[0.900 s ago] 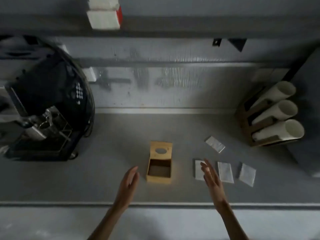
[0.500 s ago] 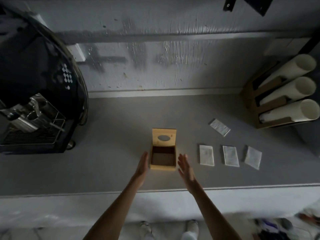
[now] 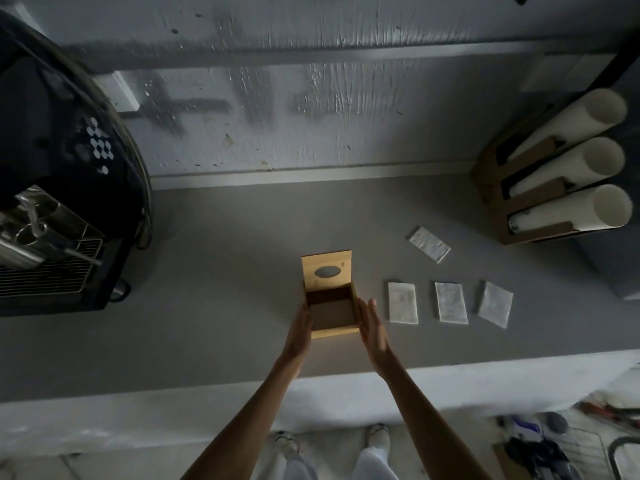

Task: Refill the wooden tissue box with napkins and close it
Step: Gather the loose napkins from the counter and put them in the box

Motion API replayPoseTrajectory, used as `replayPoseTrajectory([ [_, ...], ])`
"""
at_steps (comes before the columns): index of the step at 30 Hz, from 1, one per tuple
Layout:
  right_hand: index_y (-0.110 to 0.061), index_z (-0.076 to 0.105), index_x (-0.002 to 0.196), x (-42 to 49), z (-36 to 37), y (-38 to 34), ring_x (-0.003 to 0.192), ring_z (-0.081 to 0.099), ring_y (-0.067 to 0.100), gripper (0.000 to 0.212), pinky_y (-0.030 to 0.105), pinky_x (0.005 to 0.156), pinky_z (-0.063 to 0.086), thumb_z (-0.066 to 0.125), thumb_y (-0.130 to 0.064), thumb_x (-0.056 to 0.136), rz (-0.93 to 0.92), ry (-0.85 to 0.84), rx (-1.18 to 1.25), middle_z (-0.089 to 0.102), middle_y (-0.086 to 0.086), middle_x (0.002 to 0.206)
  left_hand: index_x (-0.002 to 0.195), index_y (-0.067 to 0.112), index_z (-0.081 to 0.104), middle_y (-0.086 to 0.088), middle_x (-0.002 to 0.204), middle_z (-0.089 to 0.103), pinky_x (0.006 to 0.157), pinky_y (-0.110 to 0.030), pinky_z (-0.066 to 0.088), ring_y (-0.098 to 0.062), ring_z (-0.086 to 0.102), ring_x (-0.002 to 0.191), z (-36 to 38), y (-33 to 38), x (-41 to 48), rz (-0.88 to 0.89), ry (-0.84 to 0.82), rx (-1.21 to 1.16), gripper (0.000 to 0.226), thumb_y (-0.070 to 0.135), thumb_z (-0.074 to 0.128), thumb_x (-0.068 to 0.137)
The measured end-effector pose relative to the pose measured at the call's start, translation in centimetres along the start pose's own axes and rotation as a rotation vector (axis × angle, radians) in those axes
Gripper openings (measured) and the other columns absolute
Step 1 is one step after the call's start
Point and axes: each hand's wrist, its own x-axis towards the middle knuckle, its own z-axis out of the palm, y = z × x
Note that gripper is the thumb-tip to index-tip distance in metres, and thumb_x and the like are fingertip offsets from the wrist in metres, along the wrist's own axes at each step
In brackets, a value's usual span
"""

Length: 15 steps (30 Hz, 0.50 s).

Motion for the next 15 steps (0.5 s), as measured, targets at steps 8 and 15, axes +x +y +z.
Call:
replayPoseTrajectory([
  [8,-0.019,0.019,0.148,-1.5,0.8,-0.4,0.145,0.019,0.020,0.081,0.043,0.119,0.014,0.019,-0.069,0.083,0.014,0.063,0.009,0.020,0.003,0.158,0.133,0.034,0.050,0.014,0.126,0.055,0.085,-0.019,0.042,-0.003,0.050,0.114,0.3,3.1,-2.9,0.051,0.048,0.074,0.035,0.038,0.037,0.101],
  [15,-0.030,0.039,0.139,-1.4,0.6,1.0,0.124,0.052,0.017,0.061,0.039,0.099,0.048,0.054,-0.050,0.084,-0.195,0.070,-0.266,0.055,-0.003,0.135,0.134,0.036,0.048,0.008,0.131,0.056,0.097,-0.031,0.046,-0.010,0.051,0.120,0.1,2.9,-2.8,0.058,0.002,0.123,0.035,0.035,0.035,0.102],
])
